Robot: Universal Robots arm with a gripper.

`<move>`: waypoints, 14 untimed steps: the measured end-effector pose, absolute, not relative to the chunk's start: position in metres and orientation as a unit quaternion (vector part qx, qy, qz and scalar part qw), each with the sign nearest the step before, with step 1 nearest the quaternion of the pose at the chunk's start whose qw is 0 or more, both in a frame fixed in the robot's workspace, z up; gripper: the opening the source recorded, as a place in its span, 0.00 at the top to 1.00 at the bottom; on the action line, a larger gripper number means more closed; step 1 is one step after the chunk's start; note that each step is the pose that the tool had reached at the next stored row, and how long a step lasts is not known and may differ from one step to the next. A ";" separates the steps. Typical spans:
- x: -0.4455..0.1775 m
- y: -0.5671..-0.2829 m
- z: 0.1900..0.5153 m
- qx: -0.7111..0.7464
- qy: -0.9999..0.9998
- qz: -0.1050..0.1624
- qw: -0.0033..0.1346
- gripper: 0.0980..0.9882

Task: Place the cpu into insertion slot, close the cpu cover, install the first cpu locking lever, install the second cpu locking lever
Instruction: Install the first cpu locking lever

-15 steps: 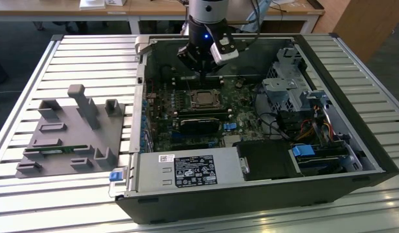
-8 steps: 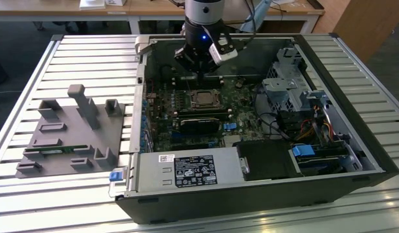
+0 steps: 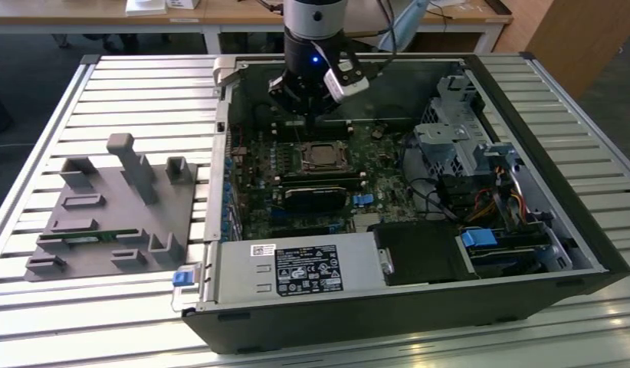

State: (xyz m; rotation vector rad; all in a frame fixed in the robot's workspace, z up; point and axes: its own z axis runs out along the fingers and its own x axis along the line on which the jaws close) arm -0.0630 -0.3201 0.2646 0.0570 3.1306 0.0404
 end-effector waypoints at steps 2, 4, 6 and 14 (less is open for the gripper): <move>-0.067 -0.320 0.265 0.018 1.000 0.013 0.005 0.99; -0.070 -0.320 0.265 0.018 1.000 0.013 0.006 0.99; -0.073 -0.320 0.265 0.018 1.000 0.014 0.006 0.99; -0.087 -0.320 0.265 0.018 1.000 0.017 0.006 0.99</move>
